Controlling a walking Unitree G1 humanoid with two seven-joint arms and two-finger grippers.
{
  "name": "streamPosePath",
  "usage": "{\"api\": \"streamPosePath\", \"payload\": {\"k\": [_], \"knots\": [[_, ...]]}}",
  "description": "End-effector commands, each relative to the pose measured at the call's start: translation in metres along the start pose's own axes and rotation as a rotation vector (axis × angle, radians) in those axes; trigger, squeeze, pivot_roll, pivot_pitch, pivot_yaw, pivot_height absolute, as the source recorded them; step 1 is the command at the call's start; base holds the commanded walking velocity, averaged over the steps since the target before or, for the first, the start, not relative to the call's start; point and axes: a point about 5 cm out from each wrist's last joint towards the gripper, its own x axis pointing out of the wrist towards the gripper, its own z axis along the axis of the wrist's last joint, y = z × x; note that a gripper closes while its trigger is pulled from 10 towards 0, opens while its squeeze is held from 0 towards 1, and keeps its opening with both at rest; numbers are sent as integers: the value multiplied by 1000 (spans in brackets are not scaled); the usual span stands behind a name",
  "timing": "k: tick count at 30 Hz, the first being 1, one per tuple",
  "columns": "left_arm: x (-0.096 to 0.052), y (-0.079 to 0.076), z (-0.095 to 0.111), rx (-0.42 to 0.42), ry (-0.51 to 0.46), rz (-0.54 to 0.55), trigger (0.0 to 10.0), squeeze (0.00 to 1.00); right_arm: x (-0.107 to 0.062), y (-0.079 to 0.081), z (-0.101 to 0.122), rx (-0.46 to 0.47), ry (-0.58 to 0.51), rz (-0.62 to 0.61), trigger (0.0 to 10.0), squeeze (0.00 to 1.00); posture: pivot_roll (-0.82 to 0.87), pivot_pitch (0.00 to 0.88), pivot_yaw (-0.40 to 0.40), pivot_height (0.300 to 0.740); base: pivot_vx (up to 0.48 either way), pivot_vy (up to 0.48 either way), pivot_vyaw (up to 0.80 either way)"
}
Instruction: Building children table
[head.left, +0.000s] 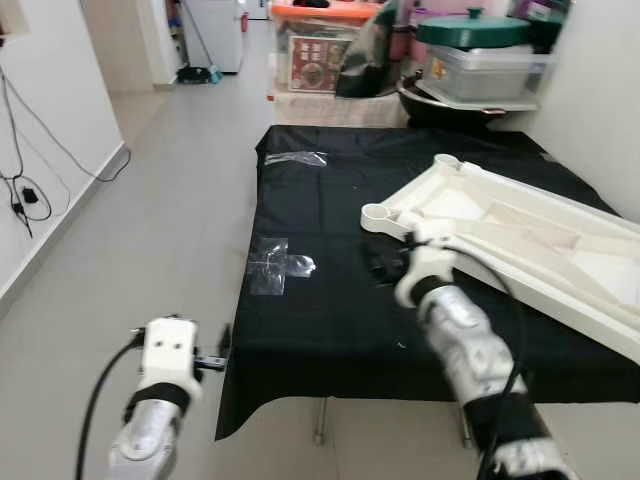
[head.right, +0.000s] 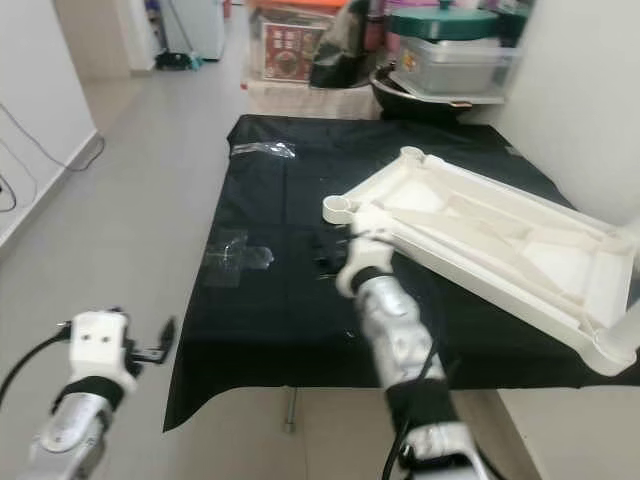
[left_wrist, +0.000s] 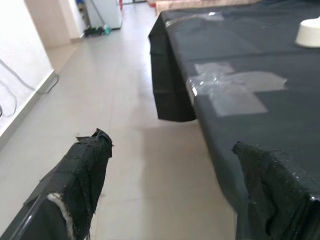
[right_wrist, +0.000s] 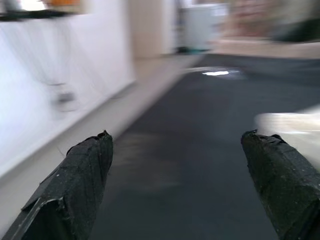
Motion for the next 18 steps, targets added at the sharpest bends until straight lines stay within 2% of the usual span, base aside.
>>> {"api": "streamPosePath", "payload": {"k": [1,7,11,12,15,18], "knots": [[0,-6,0,-2,-2,-29,10000,0,-5,1,0,-6,-7,20,10000,0,55,0,-79,740,0,0,0],[1,-5,7,-48,-34,-37,10000,0,-10,-10,2,-34,-24,-95,10000,0,45,0,-70,740,0,0,0],[2,0,14,-59,-76,-9,10000,0,-12,-14,7,-25,-53,-162,10000,0,44,0,-65,740,365,0,0],[3,1,15,-62,-83,-10,10000,0,-13,-13,8,-64,-60,-170,10000,0,47,0,-64,740,420,0,800],[3,1,17,-59,-91,-14,10000,0,-12,-12,9,-68,-63,-177,10000,0,50,0,-65,740,423,0,800],[3,1,18,-55,-98,-13,10000,0,-11,-14,9,-29,-58,-195,10000,0,52,0,-65,740,433,0,267]]}}
